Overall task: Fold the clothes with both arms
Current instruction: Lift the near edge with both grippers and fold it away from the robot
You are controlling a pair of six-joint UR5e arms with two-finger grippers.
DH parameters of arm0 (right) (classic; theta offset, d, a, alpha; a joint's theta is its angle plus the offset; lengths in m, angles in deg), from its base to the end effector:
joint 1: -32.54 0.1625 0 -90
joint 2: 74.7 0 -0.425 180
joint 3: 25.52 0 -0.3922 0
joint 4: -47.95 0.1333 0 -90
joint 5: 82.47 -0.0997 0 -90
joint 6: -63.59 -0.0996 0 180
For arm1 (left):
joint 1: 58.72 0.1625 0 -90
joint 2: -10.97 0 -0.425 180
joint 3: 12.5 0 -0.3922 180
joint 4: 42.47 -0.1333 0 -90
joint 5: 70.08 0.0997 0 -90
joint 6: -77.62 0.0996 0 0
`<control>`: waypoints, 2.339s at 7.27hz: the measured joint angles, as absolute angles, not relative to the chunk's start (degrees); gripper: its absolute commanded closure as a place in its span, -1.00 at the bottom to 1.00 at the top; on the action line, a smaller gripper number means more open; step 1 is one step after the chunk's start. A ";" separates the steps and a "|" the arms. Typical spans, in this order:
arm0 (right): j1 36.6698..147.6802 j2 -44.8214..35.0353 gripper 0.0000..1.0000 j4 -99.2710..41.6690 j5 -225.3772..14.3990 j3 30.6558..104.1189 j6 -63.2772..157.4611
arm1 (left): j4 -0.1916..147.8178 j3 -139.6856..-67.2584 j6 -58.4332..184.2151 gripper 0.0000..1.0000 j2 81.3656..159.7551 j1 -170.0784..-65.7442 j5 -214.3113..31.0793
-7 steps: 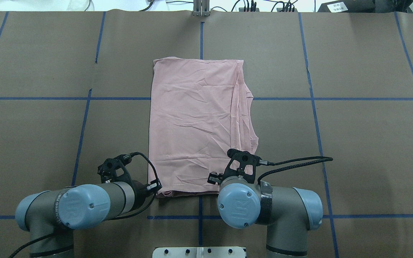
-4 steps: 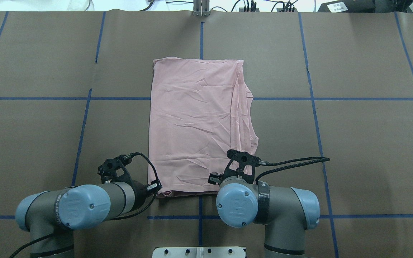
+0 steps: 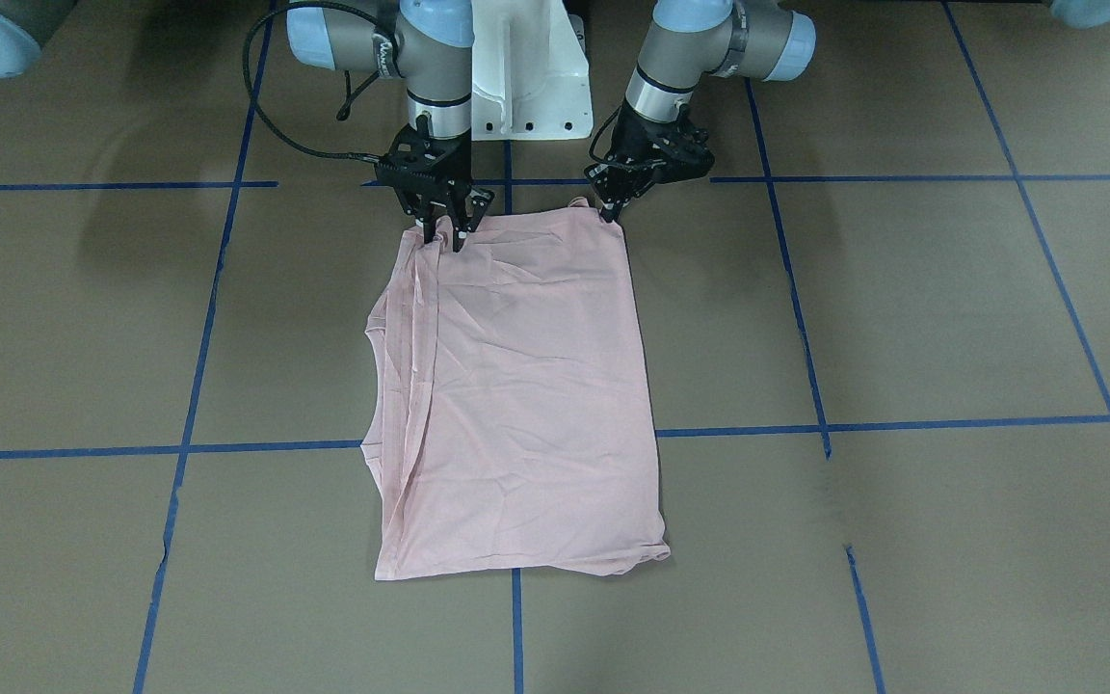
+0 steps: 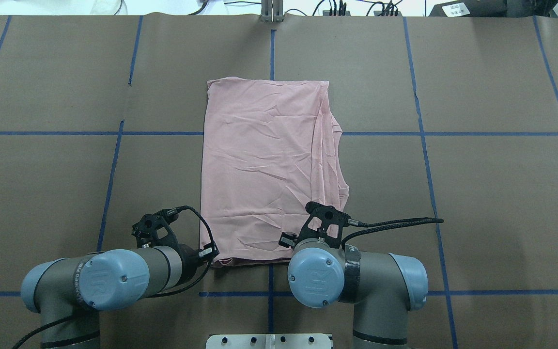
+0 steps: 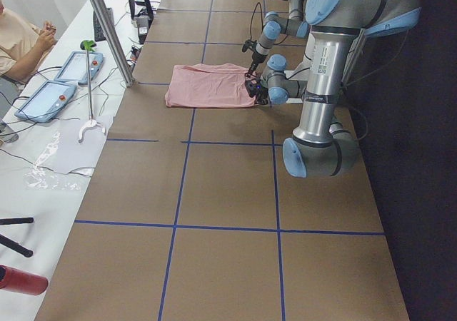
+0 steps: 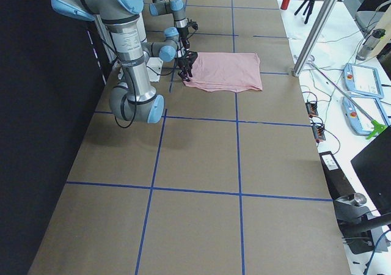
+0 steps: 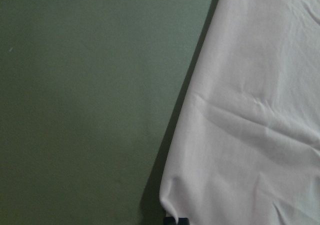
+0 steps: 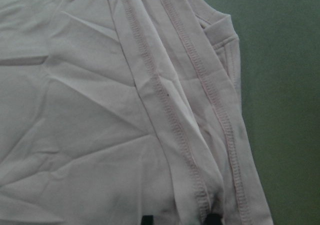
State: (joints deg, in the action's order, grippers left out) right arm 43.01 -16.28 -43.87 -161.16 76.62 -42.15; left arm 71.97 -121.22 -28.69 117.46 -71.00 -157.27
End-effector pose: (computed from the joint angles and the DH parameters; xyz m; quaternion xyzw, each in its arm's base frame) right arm -0.6069 -0.2676 0.2596 0.0756 -0.3597 0.2450 0.8972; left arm 0.5347 -0.2578 0.3081 0.0038 0.4976 -0.2260 0.8374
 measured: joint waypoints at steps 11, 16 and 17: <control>42.96 -17.39 1.00 -70.97 -166.34 106.87 -44.01 | 41.83 -152.12 -23.69 1.00 119.53 -71.45 -164.14; 46.67 -19.65 1.00 -66.34 -166.86 98.29 -39.95 | 37.84 -144.78 -16.32 1.00 125.00 -77.51 -165.09; 49.61 -19.85 1.00 -60.21 -166.99 92.40 -37.21 | 40.88 -139.76 -13.54 1.00 126.05 -80.45 -165.14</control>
